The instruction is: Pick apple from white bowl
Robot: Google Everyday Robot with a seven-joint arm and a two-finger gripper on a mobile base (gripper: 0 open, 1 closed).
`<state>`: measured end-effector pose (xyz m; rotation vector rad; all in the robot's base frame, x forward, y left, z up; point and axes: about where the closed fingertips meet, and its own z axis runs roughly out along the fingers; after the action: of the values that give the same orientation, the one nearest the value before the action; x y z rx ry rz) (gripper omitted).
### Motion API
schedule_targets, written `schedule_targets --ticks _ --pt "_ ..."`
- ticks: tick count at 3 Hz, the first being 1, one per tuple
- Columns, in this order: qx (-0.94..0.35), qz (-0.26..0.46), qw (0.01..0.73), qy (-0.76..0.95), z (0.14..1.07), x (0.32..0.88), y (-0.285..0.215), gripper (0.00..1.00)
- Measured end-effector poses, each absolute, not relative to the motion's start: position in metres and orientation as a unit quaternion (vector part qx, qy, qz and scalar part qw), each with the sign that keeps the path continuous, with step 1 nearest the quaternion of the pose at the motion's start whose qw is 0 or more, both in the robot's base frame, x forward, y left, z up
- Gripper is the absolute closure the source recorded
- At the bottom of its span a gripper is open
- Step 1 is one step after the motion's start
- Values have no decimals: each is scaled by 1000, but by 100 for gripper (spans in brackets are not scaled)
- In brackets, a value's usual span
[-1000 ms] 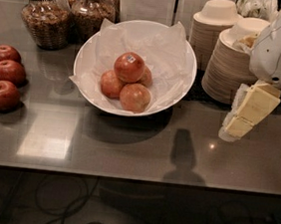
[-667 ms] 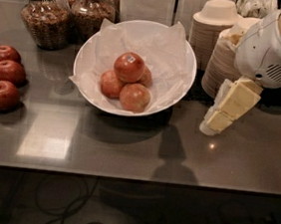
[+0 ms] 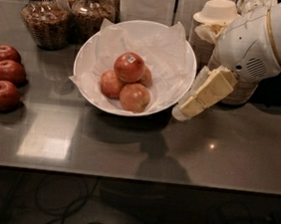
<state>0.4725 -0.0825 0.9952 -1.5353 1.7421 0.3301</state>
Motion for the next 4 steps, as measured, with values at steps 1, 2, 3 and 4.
schedule_targets --ticks 1,2,3,4 --pt "-617 147 408 657 1000 479 -55 0" --pt "-643 141 406 634 996 490 -25 0" --pt "-643 141 407 633 996 490 -25 0" --pt "-633 146 422 632 984 507 -16 0"
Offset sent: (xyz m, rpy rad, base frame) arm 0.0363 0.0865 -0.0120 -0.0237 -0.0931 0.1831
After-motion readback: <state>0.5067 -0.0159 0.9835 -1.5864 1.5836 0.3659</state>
